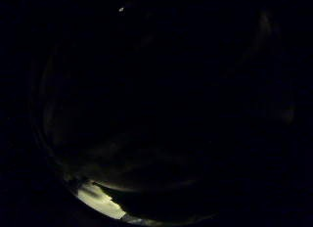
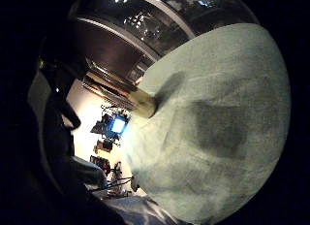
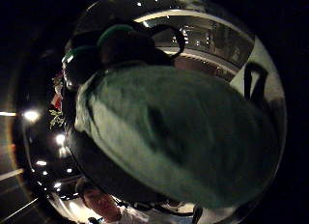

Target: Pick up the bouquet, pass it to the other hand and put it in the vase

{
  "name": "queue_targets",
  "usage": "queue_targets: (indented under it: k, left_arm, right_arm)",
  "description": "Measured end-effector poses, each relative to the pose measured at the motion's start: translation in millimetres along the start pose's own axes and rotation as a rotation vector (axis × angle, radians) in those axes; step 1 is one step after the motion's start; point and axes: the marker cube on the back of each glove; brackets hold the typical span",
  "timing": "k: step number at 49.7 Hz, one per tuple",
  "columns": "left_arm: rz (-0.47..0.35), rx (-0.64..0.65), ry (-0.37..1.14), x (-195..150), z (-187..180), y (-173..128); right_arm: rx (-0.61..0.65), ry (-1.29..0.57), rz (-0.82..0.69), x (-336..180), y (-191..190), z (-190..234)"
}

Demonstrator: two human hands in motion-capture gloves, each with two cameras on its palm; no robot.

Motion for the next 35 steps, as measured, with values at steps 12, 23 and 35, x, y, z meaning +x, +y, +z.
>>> queue_targets:
  k: [12,23,35]
  left_arm:
    - [0.110,0.064,-0.079,61,-37,-51]
    - [0.138,0.190,-0.165,104,-82,-106]
    - [0.028,0.324,-0.116,118,-133,-160]
  right_arm:
    - [-0.091,0.072,-0.036,-3,-11,-28]
    - [-0.054,-0.039,0.075,41,-53,-74]
    - [-0.080,0.017,0.102,24,-84,-109]
